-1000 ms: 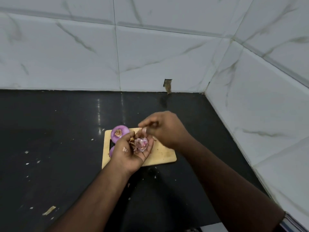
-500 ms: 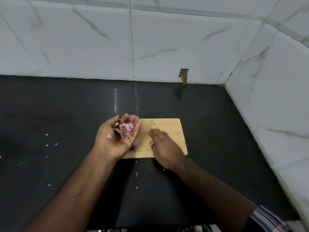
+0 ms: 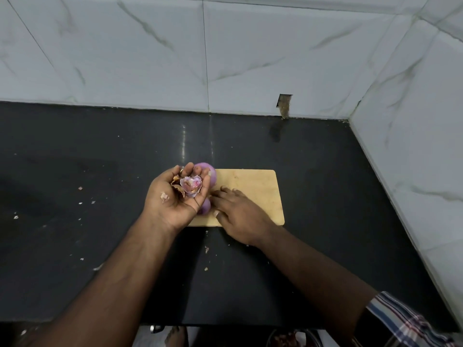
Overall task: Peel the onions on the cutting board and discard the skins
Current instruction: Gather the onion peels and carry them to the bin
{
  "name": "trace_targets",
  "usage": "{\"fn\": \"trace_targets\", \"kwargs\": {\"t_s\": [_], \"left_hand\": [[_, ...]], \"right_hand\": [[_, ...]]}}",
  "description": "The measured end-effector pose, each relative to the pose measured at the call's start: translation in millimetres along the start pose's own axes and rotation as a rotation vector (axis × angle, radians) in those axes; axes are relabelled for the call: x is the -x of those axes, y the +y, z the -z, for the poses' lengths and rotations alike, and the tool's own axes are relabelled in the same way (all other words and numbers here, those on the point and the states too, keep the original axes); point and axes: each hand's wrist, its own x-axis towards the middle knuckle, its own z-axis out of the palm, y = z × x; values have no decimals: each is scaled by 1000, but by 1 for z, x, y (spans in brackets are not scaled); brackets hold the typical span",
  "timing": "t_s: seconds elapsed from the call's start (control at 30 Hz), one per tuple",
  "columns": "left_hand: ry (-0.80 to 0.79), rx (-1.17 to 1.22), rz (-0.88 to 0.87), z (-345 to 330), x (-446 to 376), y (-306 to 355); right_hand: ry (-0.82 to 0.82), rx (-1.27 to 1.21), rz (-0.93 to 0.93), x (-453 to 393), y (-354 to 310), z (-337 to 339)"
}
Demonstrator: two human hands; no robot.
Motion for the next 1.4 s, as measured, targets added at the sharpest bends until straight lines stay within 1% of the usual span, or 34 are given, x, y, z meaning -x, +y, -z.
{"fn": "trace_targets", "kwargs": {"t_s": [0.13, 0.27, 0.3, 0.47, 0.57, 0.67, 0.73, 0.87, 1.03, 1.1, 1.17, 1.2, 1.27, 1.4], "left_hand": [[11, 10, -14, 3, 0, 1], [9, 21, -22, 3, 2, 3], [6, 18, -25, 2, 3, 3], [9, 18, -17, 0, 3, 6], [8, 25, -20, 2, 4, 7], [11, 19, -27, 4, 6, 10], [10, 19, -29, 5, 7, 12], [11, 11, -15, 7, 8, 11], [-19, -61, 58, 22, 12, 4], [-3, -126, 84, 31, 21, 3], [6, -156, 135, 40, 29, 6], [10, -157, 154, 45, 31, 8], [21, -160, 184, 57, 33, 11], [28, -228, 219, 75, 34, 3]], "right_hand": [[-26, -22, 71, 14, 11, 4], [75, -48, -56, 8, 25, 17], [74, -42, -81, 0, 26, 18], [-34, 149, -104, -26, 25, 8], [-50, 161, -33, -14, 19, 4], [-73, 78, 68, 11, 11, -1], [-76, 19, 97, 24, 9, -4], [66, 30, 63, 34, -5, -17], [62, -46, 156, 48, -27, -28], [34, -19, 177, 52, -35, -31], [-21, 61, 212, 53, -44, -37], [-21, 93, 227, 53, -44, -40], [36, 122, 208, 53, -41, -42], [205, 69, 73, 65, -41, -31]]}}
